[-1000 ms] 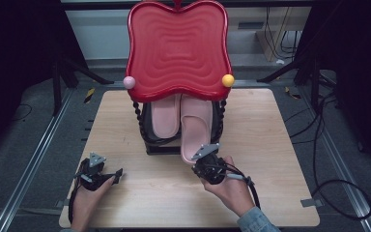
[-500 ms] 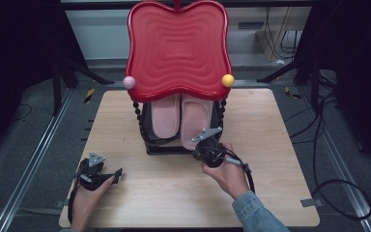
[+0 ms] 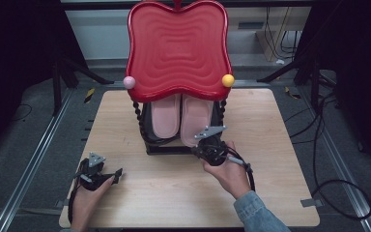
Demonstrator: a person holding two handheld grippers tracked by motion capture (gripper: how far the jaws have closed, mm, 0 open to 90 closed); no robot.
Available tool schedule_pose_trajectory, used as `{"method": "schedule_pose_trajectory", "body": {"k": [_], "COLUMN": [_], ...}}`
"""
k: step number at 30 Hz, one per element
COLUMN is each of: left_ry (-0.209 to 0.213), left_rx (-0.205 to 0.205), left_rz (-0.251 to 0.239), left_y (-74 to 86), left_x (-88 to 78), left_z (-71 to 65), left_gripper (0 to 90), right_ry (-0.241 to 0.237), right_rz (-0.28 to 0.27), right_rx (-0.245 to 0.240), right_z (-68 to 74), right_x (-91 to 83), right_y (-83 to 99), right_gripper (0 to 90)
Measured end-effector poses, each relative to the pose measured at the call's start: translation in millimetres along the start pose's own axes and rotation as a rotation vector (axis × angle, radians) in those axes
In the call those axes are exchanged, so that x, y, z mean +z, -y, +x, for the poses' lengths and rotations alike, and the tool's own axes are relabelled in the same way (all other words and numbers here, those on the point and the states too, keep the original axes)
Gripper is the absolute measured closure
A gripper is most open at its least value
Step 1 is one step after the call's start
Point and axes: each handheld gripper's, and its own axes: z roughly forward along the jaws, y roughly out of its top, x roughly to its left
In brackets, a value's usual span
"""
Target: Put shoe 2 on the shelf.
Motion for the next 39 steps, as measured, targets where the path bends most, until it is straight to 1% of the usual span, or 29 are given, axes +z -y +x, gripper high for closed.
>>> {"method": "schedule_pose_trajectory", "body": {"k": [2, 3, 4, 6, 9, 11, 17, 19, 24, 28, 31, 32, 35, 39], "left_ry": [0.000, -0.001, -0.002, -0.001, 0.000, 0.001, 0.000, 0.000, 0.001, 0.001, 0.001, 0.001, -0.001, 0.000], "left_rx": [-0.003, -0.001, -0.003, -0.005, -0.003, -0.001, -0.003, -0.003, -0.005, -0.004, -0.005, -0.005, -0.005, -0.008], "left_rz": [0.000, 0.000, -0.001, -0.003, -0.002, -0.002, -0.002, -0.003, -0.003, -0.005, -0.001, -0.003, -0.005, -0.006], "left_y": [0.4, 0.4, 0.4, 0.5, 0.3, 0.1, 0.3, 0.3, 0.3, 0.1, 0.1, 0.1, 0.2, 0.3], "left_x": [0.1, -0.1, -0.2, -0.3, -0.3, -0.3, -0.2, -0.3, -0.3, -0.5, -0.2, -0.4, -0.7, -0.7], "left_z": [0.5, 0.9, 1.2, 1.2, 0.6, 0.2, 0.7, 0.9, 0.6, 0.2, 0.2, 0.2, 0.8, 0.9], "left_gripper": [13.6, 13.6, 13.6, 13.6, 13.6, 13.6, 13.6, 13.6, 13.6, 13.6, 13.6, 13.6, 13.6, 13.2], "right_ry": [0.007, -0.007, -0.008, 0.001, 0.012, 0.011, 0.041, 0.040, 0.042, 0.048, 0.051, 0.046, 0.047, 0.042], "right_rz": [0.002, 0.000, -0.002, -0.005, -0.018, -0.021, -0.033, -0.038, -0.054, -0.070, -0.072, -0.074, -0.083, -0.111], "right_rx": [0.007, 0.018, 0.018, 0.015, 0.034, 0.042, 0.078, 0.091, 0.110, 0.116, 0.120, 0.131, 0.116, 0.087], "right_z": [-3.3, -5.5, -6.2, -7.9, -12.1, -14.2, -25.5, -28.5, -30.2, -30.5, -31.6, -32.1, -29.9, -24.3], "right_x": [2.0, 3.3, 4.1, 6.7, 8.1, 8.9, 13.1, 15.1, 15.6, 14.0, 14.0, 14.6, 12.8, 1.8], "right_y": [-0.3, -0.7, -1.0, -2.5, -5.5, -7.1, -14.2, -15.2, -16.7, -17.5, -17.8, -18.1, -17.5, -9.6], "right_gripper": [90.0, 90.0, 90.0, 90.0, 90.0, 90.0, 90.0, 90.0, 90.0, 90.0, 90.0, 89.8, 86.6, 75.1]}}
